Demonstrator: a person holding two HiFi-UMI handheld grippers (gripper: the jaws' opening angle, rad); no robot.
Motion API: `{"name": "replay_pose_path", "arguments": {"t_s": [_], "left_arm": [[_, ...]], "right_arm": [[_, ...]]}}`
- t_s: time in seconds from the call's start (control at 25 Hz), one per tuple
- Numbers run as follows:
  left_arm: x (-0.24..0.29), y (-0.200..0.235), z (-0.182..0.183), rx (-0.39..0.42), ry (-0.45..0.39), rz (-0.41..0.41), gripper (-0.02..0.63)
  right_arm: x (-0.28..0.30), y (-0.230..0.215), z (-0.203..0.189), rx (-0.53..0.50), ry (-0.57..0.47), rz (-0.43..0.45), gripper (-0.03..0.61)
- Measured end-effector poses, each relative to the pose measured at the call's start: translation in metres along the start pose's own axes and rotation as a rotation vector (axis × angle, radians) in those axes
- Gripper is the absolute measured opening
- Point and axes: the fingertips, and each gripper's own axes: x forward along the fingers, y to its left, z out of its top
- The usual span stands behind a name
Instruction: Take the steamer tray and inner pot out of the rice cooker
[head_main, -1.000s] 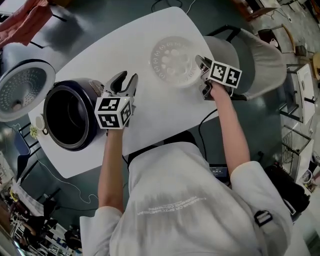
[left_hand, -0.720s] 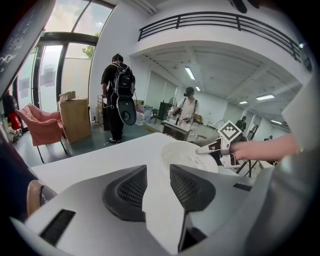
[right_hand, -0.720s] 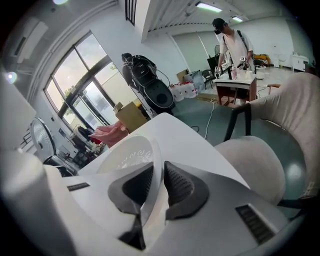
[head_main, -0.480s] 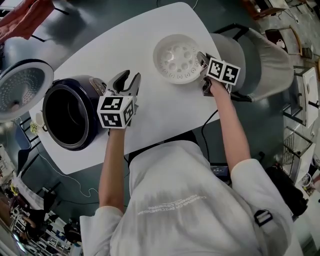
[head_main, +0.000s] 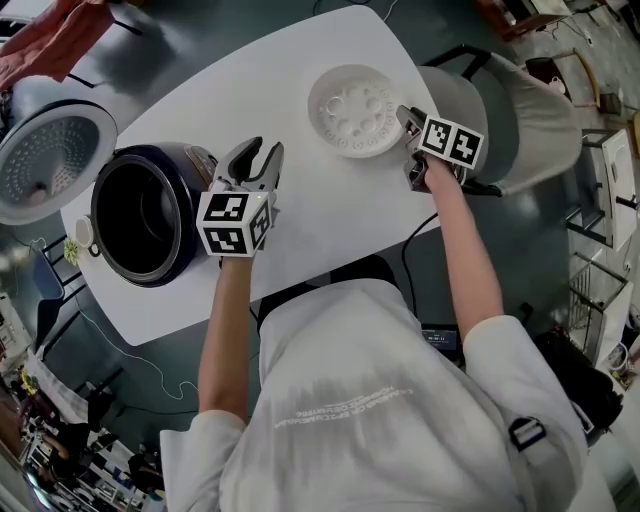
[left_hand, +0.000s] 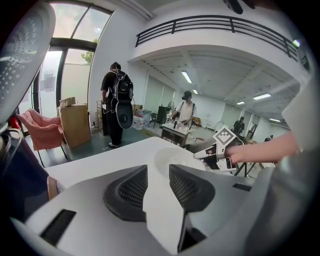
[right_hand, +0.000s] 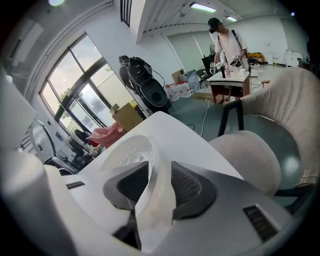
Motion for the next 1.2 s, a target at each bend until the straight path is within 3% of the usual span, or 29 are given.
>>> {"name": "replay_pose_path", "arguments": {"t_s": [0.44, 0.68, 0.96, 1.2], "left_arm": [[-0.056, -0.020, 0.017, 0.033, -0.083, -0.018, 0.147], [-0.103, -0.014, 0.027, 0.043, -0.145, -0.010, 0.147], [-0.170, 0.009, 0.038, 0.041, -0.228, 0.033, 0.147], [-0.233, 0.052, 0.056, 0.079, -0.311, 0.131, 0.147]], "right_arm": [[-0.080, 0.021, 0.001, -0.074, -0.098, -0.071, 0.153], [-0.120, 0.070, 0.003, -0.120, -0.186, -0.050, 0.146], [-0.140, 0.162, -0.003, -0.203, -0.250, 0.109, 0.144], [-0.146, 0.254, 0.000, -0.372, -0.293, 0.236, 0.144]]}}
